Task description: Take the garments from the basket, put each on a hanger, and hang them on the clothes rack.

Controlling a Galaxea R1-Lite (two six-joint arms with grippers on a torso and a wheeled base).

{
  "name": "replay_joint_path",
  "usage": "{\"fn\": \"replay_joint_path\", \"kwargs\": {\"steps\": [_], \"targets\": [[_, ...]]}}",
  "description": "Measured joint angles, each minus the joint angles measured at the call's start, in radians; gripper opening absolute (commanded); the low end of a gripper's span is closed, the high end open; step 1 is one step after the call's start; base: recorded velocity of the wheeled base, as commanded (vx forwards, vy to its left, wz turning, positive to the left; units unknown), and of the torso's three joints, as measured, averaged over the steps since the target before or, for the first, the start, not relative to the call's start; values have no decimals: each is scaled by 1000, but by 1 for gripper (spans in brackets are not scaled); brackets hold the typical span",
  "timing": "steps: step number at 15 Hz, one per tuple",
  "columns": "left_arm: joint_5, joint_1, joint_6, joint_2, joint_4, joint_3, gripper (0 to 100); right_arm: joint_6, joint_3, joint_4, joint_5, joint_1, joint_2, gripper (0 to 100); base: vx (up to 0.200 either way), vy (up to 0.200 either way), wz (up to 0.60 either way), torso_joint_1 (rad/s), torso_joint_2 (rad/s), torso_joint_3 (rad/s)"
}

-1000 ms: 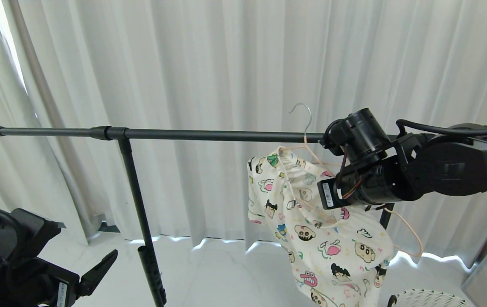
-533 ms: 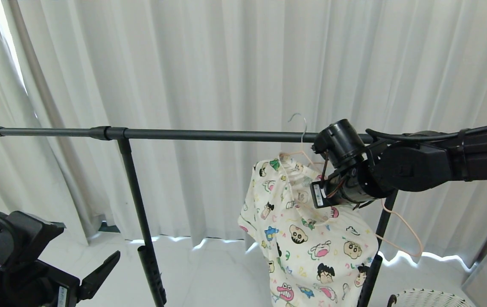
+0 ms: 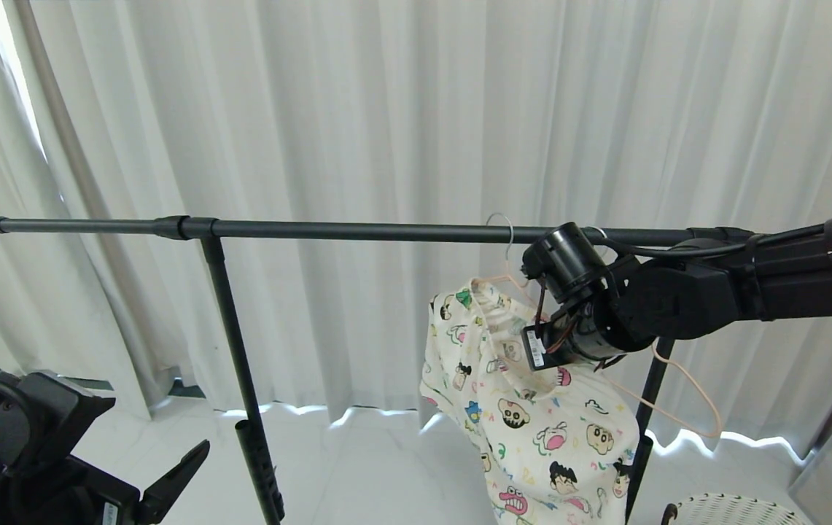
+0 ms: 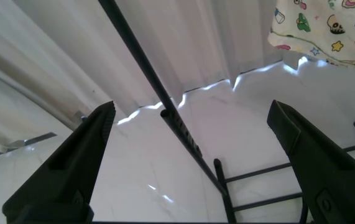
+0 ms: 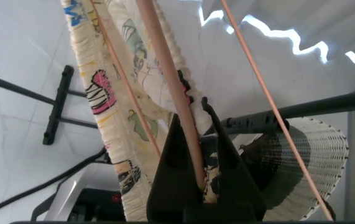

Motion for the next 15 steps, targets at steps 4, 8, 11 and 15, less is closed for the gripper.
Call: {"fn": "replay_joint_path", "kwargs": {"steps": [4, 8, 11, 15], "targets": [[0, 0, -1, -1, 0, 3, 100, -1, -1, 0, 0, 1, 3, 0, 0, 0, 0, 0, 0, 0], [0, 0, -1, -1, 0, 4, 100, -1, -3, 0, 0, 0, 4, 0, 0, 0, 0, 0, 0, 0], [0, 0, -1, -2, 0, 4, 100, -1, -4, 0, 0, -2, 9, 0, 0, 0, 0, 0, 0, 0], [0, 0, -1, -2, 0, 3, 100, -1, -3, 1, -1, -1, 13, 0, 0, 0, 0, 0, 0, 0]]}}
